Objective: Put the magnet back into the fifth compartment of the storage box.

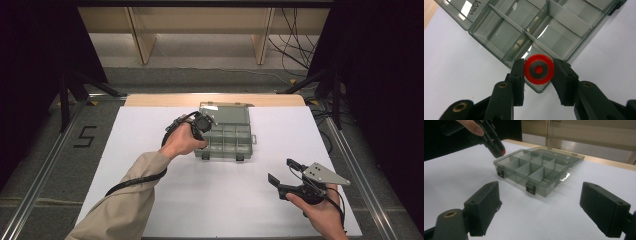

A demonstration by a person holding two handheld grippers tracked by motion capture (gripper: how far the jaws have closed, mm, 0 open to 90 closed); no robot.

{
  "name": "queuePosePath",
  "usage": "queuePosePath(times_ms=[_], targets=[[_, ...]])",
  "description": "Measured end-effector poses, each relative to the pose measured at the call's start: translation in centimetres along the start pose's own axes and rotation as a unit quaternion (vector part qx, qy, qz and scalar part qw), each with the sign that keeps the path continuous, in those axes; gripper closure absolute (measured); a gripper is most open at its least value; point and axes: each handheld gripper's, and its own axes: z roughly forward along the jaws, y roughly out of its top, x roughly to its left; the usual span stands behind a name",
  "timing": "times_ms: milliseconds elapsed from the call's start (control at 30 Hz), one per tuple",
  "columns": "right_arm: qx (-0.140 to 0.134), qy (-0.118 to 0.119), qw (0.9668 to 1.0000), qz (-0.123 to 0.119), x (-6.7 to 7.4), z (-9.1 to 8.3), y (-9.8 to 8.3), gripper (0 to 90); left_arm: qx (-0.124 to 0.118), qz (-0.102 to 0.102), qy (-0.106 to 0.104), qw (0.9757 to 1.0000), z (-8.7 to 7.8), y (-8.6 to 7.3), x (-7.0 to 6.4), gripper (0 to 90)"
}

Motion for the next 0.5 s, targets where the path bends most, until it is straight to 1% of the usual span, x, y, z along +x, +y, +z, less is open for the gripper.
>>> queuePosePath(times_ms=[67, 167, 200, 367, 400, 500], targets=[[0.000, 0.000, 1.0000, -0.001, 0.01, 0.00, 0.01, 17.0, 0.002, 0.003, -0.001, 1.0000, 0.08, 0.05, 0.11, 63.0], [0.001, 0.001, 1.0000, 0.002, 0.04, -0.04, 0.03, 17.0, 0.004, 0.001, -0.002, 1.0000, 0.23, 0.10, 0.20, 63.0], [0.004, 0.002, 1.0000, 0.002, 0.02, -0.09, 0.05, 17.0, 0.002, -0.002, -0.002, 1.0000, 0.32, 0.11, 0.20, 63.0], [0.000, 0.000, 1.0000, 0.000, 0.00, 0.00, 0.00, 17.0, 0.006, 0.002, -0.002, 1.0000, 0.56, 0.16, 0.46, 63.0], [0.001, -0.004, 1.0000, -0.002, -0.01, -0.04, 0.01, 17.0, 0.006, -0.001, -0.003, 1.0000, 0.62, 0.15, 0.45, 63.0], [0.001, -0.005, 1.0000, -0.002, 0.00, -0.04, 0.00, 17.0, 0.006, -0.001, -0.001, 1.0000, 0.76, 0.17, 0.54, 63.0]])
